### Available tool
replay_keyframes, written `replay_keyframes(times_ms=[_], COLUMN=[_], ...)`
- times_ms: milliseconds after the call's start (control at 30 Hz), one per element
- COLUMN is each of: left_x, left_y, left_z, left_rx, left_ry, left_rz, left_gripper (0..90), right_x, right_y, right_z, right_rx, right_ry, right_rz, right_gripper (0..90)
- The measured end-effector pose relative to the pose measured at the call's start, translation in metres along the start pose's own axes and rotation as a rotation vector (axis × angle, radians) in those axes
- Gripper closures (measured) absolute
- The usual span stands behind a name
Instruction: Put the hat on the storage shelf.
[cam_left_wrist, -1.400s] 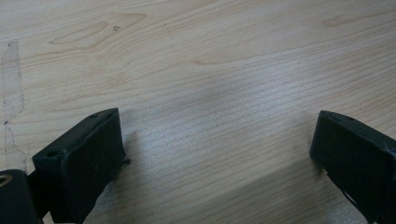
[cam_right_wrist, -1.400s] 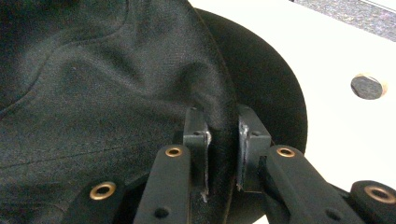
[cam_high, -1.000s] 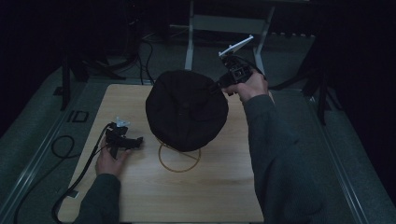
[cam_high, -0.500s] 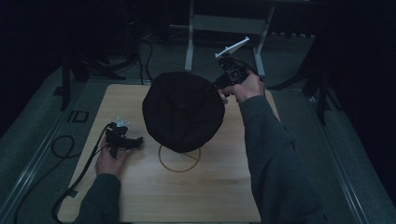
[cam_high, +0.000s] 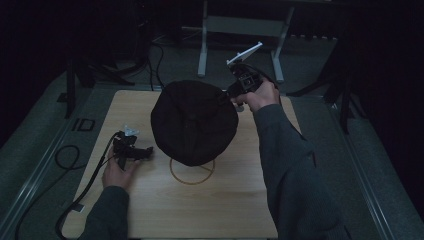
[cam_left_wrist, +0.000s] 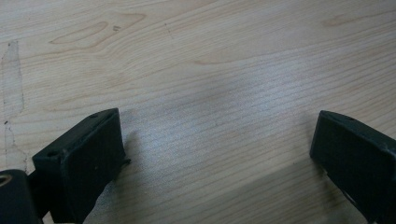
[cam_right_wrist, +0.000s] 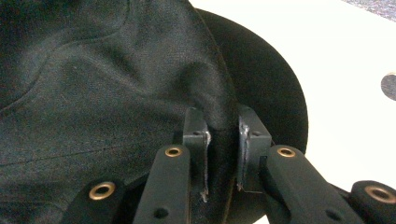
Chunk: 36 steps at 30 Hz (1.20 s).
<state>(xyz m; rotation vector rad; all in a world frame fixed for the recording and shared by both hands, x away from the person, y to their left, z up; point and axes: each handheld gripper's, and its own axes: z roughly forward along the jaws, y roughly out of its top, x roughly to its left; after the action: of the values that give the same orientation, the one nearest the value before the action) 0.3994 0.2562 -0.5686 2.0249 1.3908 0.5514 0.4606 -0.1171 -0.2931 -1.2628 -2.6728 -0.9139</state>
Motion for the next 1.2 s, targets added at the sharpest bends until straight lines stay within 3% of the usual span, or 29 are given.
replay_keyframes(times_ms=[1200], left_x=[0.0], left_y=[0.0], left_z=[0.0], left_rx=[0.003], left_ry=[0.001], left_rz=[0.0], left_gripper=[2.4], right_x=[0.009], right_y=[-0.004], right_z=[0.02], right_rx=[0.043], right_ry=[-0.031], right_rz=[-0.03], right_gripper=[76.4])
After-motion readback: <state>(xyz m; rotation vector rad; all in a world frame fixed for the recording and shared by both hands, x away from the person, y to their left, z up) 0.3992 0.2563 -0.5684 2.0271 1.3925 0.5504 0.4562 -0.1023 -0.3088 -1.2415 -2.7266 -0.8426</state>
